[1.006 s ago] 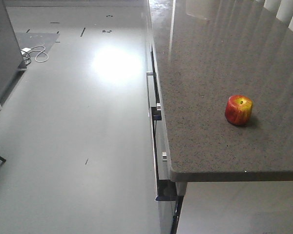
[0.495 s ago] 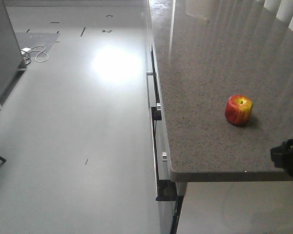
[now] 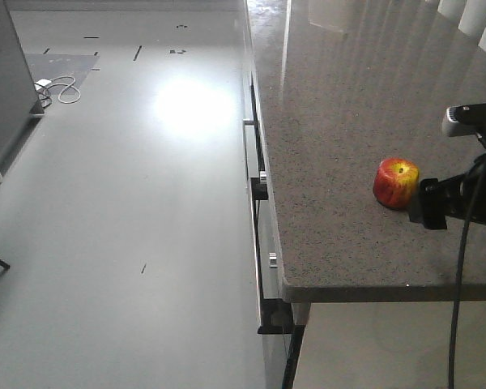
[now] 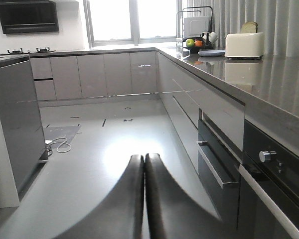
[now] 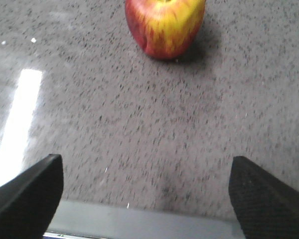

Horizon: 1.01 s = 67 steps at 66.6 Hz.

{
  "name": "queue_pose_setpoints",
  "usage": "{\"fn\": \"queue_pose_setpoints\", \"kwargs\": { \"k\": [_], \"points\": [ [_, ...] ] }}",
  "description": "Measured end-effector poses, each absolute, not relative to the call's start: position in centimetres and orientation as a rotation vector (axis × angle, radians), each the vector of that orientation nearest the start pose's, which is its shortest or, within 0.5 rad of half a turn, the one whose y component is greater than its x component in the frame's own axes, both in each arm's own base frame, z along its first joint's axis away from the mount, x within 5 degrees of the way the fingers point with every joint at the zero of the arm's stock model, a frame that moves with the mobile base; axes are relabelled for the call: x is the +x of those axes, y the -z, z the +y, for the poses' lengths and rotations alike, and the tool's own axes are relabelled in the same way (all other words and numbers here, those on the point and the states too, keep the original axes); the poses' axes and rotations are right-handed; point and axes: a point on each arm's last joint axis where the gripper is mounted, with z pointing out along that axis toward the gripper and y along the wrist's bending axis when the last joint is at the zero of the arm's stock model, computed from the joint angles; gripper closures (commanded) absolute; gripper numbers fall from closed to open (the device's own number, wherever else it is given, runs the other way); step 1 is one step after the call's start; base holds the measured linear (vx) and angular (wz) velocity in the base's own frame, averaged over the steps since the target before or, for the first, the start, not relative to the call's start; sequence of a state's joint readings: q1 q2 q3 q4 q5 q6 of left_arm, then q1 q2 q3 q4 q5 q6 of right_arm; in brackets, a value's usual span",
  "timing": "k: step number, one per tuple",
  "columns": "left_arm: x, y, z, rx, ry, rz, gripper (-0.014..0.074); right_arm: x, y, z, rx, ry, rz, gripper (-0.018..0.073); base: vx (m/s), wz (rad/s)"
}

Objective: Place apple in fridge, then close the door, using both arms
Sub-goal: 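Reach the open right gripper down over the red-yellow apple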

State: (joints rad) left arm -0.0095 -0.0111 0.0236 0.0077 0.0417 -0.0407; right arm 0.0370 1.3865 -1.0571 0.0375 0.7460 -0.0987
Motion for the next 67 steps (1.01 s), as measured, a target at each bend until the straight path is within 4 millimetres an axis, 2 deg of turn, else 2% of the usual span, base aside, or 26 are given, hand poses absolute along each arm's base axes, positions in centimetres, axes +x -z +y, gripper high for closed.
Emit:
{"fn": "queue_pose_setpoints", "kwargs": {
  "k": [16, 36, 67],
  "points": [
    [5.7, -20.2, -0.1, -0.018, 0.034, 1.538, 0.0603, 32.7, -28.7, 1.1, -0.191, 0.047, 2.601, -0.008, 0.0, 0.0],
    [5.7, -20.2, -0.1, -0.018, 0.034, 1.538, 0.0603, 37.5, -26.7, 1.0, -0.259, 0.104, 2.695, -0.0074, 0.0, 0.0],
    [5.7, -20.2, -0.1, -0.018, 0.034, 1.538, 0.0603, 43.3, -23.9, 1.2, -0.427, 0.137, 2.697, -0.0063, 0.0, 0.0]
  ]
}}
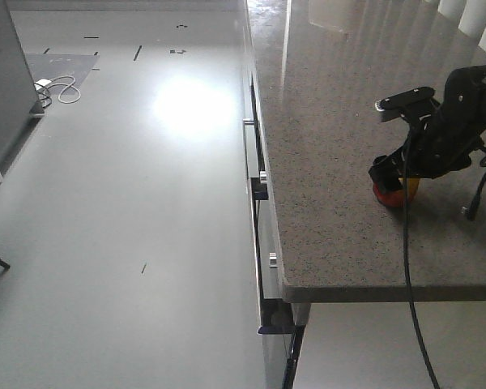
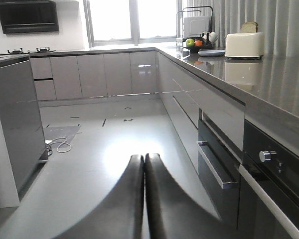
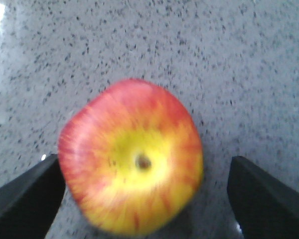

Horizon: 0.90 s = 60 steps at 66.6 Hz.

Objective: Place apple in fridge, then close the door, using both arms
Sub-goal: 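Reach the open right gripper down over the red-yellow apple, then close the right gripper on the apple and lift it off the counter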

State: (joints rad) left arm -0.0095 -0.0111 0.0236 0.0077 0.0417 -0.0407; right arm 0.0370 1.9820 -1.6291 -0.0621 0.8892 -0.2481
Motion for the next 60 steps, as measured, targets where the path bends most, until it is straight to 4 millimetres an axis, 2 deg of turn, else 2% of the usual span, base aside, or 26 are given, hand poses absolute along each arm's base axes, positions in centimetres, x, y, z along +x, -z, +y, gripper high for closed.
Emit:
{"fn": "queue_pose_setpoints", "kwargs": {
  "k": [12, 21, 45, 51, 60],
  "points": [
    [5.7, -20.2, -0.1, -0.018, 0.034, 1.538, 0.0603, 44.8, -22.8, 1.5, -0.491, 0.104, 2.688, -0.0052, 0.0, 0.0],
    [5.7, -20.2, -0.1, -0.018, 0.034, 1.538, 0.0603, 45.2, -22.1, 1.9, -0.501, 0.052, 2.697, -0.0007, 0.0, 0.0],
    [5.7, -20.2, -0.1, -0.018, 0.034, 1.538, 0.0603, 45.3, -21.8, 2.0, -0.504, 0.034, 2.711, 0.0298, 0.0, 0.0],
    [5.7, -20.2, -0.1, -0.018, 0.034, 1.538, 0.0603, 45.2, -22.4, 2.0, -0.48, 0.024, 2.701, 0.036, 0.0, 0.0],
    [5.7, -20.2, -0.1, -0.018, 0.034, 1.538, 0.0603, 44.4, -24.8, 2.2, -0.447, -0.007, 2.668, 0.043, 0.0, 0.0]
  ]
}}
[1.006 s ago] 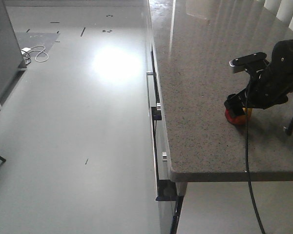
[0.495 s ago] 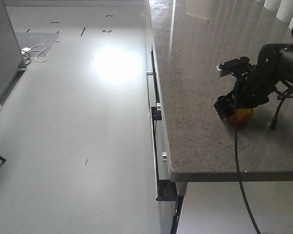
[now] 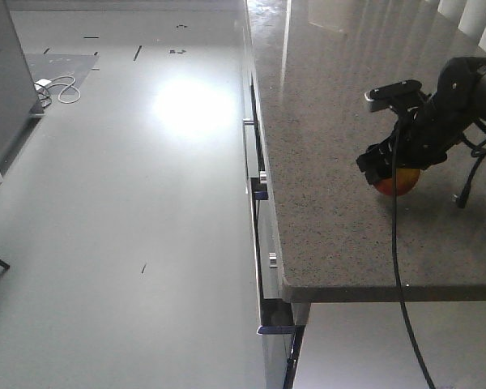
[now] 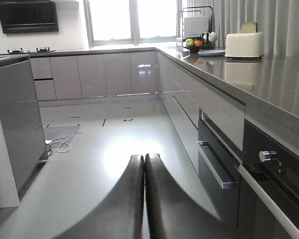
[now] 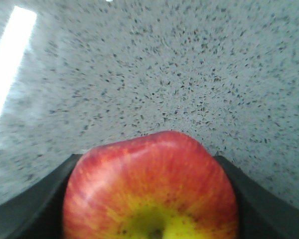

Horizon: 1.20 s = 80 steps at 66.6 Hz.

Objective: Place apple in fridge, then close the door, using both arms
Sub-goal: 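Close the right gripper on the apple and lift it off the counter, then pull the held apple back toward the robot body with the right gripper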

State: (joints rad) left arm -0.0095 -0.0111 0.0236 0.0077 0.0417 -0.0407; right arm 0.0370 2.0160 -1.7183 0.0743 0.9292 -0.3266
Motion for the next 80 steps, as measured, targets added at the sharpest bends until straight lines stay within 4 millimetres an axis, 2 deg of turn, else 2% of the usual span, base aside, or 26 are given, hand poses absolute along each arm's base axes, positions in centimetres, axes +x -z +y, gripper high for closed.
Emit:
{"fn": "queue_pose_setpoints", "kwargs": {
  "k": [15, 26, 39, 80],
  "points": [
    [5.7, -20.2, -0.1, -0.018, 0.034, 1.538, 0.0603, 42.1, -29.4, 2.9, -0.39, -0.134, 2.61, 0.0477, 0.0, 0.0],
    [5.7, -20.2, -0.1, -0.018, 0.034, 1.538, 0.0603, 39.2, -31.4, 4.1, -0.4, -0.261, 2.563, 0.0476, 0.0, 0.0],
    [5.7, -20.2, -0.1, -0.018, 0.034, 1.538, 0.0603, 35.3, -31.0, 5.2, -0.411, -0.335, 2.571, 0.0476, 0.0, 0.0],
    [5.7, -20.2, -0.1, -0.018, 0.034, 1.538, 0.0603, 20.9, -29.5, 4.6, -0.314, -0.432, 2.501, 0.0476, 0.0, 0.0]
  ]
}}
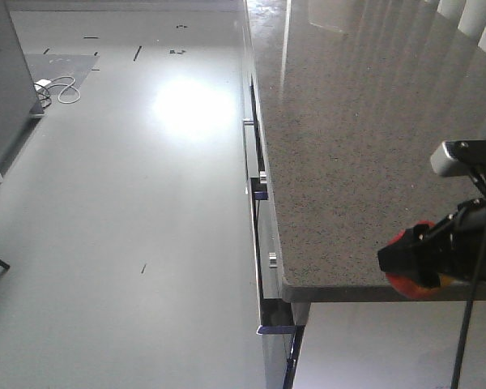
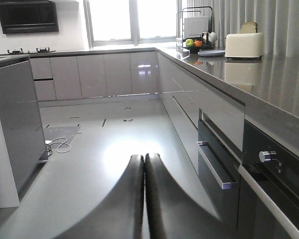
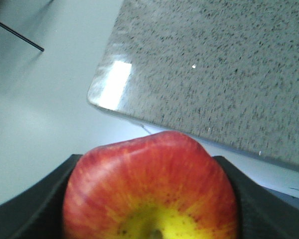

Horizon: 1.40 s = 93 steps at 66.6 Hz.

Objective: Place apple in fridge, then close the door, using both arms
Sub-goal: 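Pull the held apple back toward the robot body with the right gripper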

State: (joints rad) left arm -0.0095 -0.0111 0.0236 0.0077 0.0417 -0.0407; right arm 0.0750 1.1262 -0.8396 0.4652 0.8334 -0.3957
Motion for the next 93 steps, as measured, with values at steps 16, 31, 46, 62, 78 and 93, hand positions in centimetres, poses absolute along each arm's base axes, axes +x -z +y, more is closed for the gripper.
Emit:
{"fn": "queue_pose_setpoints", "kwargs": {
  "k": [16, 31, 46, 62, 78, 93],
  "points": [
    [5.7, -20.2, -0.1, -0.018, 0.034, 1.538, 0.0603, 15.2, -29.6, 4.3, -0.351, -0.424, 2.406, 0.0475, 0.0, 0.0],
    [5.7, -20.2, -0.1, -0.018, 0.034, 1.538, 0.0603, 10.8, -29.7, 4.1, -0.384, -0.428, 2.327, 0.0475, 0.0, 0.0],
    [5.7, -20.2, -0.1, -0.018, 0.034, 1.538, 0.0603, 7.5, -30.1, 4.1, -0.437, -0.433, 2.268, 0.0475, 0.0, 0.0],
    [5.7, -20.2, -0.1, -0.018, 0.034, 1.538, 0.0603, 5.5, -30.5, 4.0, -0.461, -0.421, 2.197, 0.0475, 0.0, 0.0],
    [5.7, -20.2, -0.1, -0.018, 0.034, 1.538, 0.0603, 5.2, -30.5, 4.0, -0.467, -0.422, 2.197, 0.0475, 0.0, 0.0],
    [5.7, -20.2, -0.1, -0.018, 0.034, 1.538, 0.0603, 5.2, -30.5, 4.0, -0.467, -0.423, 2.198, 0.0475, 0.0, 0.0]
  ]
}}
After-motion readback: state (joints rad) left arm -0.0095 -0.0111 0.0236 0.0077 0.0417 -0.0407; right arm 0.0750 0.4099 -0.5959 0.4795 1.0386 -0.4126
